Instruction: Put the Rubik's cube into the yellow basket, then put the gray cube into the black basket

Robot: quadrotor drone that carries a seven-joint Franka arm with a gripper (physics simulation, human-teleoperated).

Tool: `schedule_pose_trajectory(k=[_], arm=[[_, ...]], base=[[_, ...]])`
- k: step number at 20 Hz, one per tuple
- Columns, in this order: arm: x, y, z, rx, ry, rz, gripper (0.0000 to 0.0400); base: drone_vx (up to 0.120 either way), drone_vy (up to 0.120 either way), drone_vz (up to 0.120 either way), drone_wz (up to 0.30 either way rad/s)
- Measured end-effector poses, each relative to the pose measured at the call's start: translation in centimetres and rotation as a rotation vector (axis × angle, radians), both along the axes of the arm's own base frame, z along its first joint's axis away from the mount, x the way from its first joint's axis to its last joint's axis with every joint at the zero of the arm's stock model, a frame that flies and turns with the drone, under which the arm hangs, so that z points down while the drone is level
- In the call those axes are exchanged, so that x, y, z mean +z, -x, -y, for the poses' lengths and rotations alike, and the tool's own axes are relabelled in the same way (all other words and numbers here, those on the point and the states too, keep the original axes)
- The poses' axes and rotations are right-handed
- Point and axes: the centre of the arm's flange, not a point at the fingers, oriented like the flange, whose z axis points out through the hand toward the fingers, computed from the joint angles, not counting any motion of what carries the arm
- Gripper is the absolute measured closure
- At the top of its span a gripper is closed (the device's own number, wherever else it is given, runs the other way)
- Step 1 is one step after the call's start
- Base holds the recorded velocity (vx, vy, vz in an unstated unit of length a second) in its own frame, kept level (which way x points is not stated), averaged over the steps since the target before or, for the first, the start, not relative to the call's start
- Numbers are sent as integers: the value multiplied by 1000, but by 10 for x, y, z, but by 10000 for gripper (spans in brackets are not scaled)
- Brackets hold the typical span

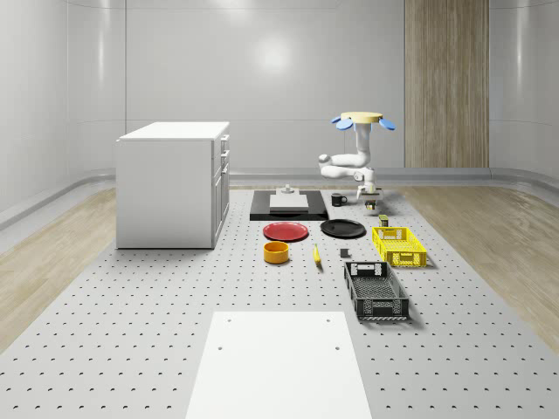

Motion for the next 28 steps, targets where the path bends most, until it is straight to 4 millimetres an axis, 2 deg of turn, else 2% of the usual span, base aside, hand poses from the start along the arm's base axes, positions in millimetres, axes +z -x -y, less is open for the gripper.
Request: schedule_pose_trajectory(k=[11,15,21,28], arm=[[-10,0,0,0,-1,0,78],[-11,0,0,0,-2,0,78],[-11,0,0,0,-2,0,78],[-11,0,0,0,-2,0,78]], base=[[0,0,120,0],[0,80,10,0],[120,113,0,0],[120,0,0,0]])
